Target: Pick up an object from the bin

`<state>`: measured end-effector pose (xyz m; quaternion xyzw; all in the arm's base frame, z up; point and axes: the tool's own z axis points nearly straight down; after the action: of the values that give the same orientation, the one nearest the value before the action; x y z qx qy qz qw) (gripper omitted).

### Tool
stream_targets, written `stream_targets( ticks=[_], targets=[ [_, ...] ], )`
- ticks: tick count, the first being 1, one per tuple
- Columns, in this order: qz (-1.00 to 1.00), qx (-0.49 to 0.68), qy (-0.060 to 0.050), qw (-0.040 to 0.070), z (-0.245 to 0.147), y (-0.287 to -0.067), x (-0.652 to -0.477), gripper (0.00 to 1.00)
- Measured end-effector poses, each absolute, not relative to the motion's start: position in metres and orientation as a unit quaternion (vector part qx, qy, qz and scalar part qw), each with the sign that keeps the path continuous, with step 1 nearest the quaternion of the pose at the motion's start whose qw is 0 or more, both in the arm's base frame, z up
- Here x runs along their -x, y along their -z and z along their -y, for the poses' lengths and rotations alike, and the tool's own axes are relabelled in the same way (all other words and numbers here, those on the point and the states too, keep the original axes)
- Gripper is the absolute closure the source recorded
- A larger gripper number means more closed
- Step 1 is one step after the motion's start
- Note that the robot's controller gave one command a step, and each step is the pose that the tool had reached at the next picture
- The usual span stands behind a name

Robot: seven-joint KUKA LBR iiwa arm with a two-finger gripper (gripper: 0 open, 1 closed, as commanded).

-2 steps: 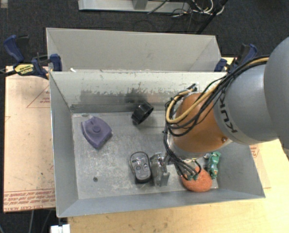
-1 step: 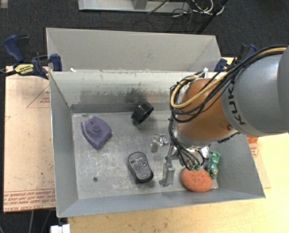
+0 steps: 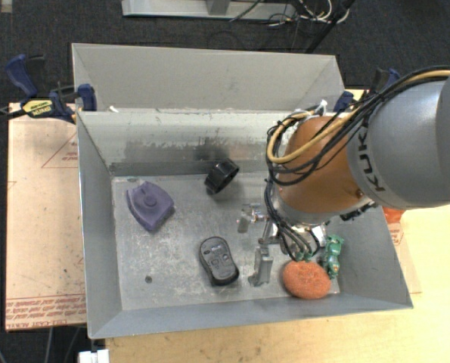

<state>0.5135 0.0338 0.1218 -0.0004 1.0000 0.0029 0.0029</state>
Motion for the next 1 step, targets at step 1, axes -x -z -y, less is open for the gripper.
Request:
stream_targets(
  ticks=[1],
  targets=[
    [-1.000,0.026,-0.003,0.003,-0.0296,-0.1042,-0.5049,0.00]
  ],
)
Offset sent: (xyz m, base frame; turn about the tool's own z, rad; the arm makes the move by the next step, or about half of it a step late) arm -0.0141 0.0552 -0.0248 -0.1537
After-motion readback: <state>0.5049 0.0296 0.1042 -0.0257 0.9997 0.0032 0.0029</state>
